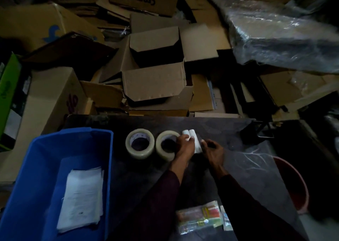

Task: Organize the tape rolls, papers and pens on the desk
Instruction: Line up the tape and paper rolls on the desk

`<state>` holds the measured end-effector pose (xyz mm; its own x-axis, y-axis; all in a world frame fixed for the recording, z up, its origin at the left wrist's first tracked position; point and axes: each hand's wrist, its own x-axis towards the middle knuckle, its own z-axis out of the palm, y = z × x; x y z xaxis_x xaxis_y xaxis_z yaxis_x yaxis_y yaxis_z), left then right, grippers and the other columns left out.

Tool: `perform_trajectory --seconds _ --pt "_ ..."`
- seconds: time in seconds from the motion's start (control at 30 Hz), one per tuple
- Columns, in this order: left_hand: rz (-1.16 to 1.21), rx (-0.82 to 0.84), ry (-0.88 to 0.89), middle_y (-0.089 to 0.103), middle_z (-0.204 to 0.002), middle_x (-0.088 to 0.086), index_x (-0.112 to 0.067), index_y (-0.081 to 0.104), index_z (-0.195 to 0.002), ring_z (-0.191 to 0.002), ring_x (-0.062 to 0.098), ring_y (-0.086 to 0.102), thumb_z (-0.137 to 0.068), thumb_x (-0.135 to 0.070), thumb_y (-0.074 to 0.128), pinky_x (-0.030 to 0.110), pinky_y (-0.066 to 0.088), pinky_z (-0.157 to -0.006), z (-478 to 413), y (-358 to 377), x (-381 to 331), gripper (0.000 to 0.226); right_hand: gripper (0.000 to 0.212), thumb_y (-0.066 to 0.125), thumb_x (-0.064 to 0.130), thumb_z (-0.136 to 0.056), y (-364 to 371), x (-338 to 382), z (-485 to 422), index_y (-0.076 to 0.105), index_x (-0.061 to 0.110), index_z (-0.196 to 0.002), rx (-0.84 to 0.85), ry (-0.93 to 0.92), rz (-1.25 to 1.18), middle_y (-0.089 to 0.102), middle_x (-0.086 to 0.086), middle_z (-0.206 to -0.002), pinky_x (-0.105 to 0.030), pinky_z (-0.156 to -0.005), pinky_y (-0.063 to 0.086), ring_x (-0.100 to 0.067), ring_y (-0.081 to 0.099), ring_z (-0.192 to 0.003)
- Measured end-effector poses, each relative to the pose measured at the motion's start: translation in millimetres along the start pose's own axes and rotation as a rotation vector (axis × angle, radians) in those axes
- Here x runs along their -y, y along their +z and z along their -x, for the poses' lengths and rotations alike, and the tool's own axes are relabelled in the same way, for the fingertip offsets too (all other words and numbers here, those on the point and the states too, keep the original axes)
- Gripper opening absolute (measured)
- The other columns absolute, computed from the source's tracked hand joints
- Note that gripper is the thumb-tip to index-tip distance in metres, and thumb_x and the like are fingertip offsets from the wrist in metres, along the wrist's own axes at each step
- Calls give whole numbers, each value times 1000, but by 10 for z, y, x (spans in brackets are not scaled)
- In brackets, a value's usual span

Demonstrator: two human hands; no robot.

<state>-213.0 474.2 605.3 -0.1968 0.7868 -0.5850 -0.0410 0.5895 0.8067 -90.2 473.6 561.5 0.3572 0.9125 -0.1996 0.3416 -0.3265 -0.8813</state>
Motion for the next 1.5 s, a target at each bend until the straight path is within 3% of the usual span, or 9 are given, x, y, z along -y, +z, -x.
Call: perform_trajectory --seconds 0.1,0.27,0.5,0.6,0.73,1.03,1.27,1.4,1.5 --pt "-236 -85 -59 56 -134 19 -3 55 -130 -120 36 55 -97 -31 48 38 45 -98 55 174 51 44 15 76 26 -85 -69 -116 -8 71 13 -78 121 -28 3 70 3 -77 -28 -68 52 -10 62 -72" --pt "-173 -212 -65 65 -120 22 4 65 -115 -110 36 62 -97 -21 48 40 48 -91 139 310 253 34 11 70 9 -89 -94 -167 80 73 2 -81 174 17 -89 64 14 -56 -11 -50 43 10 52 -51" --pt "27 -301 -79 73 -98 21 3 72 -100 -84 33 68 -92 -25 56 36 52 -73 202 409 339 33 9 72 16 -88 -122 -279 83 75 10 -82 189 82 -186 70 4 -67 -25 -59 49 -1 61 -57" --pt "210 -232 -99 69 -92 14 4 68 -103 -80 26 65 -92 -21 60 34 51 -71 211 448 367 28 19 74 27 -84 -159 -336 113 76 9 -86 177 105 -218 75 -6 -79 -33 -65 55 -13 67 -68" --pt "415 -59 -113 68 -99 13 -2 63 -114 -83 21 65 -94 -19 61 35 54 -79 304 404 457 27 14 70 12 -90 -229 -389 205 74 4 -100 157 173 -391 74 -22 -98 -47 -85 55 -25 67 -84" --pt "531 -98 -48 67 -106 12 0 60 -120 -87 17 66 -89 -11 67 18 57 -68 1463 1 719 34 23 67 8 -90 -867 -100 1167 68 11 -113 132 270 -627 73 -5 -95 -29 -75 53 -15 64 -83" --pt "470 -302 -135 71 -87 9 -9 71 -96 -73 23 63 -88 -11 68 28 52 -59 2686 -466 1635 9 29 71 1 -86 -1327 -470 2473 69 9 -114 338 310 -355 76 -6 -105 -37 -93 54 -16 68 -95" --pt "353 -364 -154 69 -64 -9 -17 69 -75 -64 16 59 -83 -7 72 28 47 -57 2976 -586 2099 13 19 68 -6 -86 -1406 -727 3122 69 6 -102 390 269 -184 74 17 -72 -15 -70 52 7 66 -70" --pt "279 -422 -148 69 -75 4 -4 71 -84 -74 18 61 -77 -2 77 27 49 -65 3003 -661 2333 10 16 70 -4 -86 -1316 -941 3407 72 4 -100 415 255 -102 77 1 -84 -30 -76 59 -13 71 -81"
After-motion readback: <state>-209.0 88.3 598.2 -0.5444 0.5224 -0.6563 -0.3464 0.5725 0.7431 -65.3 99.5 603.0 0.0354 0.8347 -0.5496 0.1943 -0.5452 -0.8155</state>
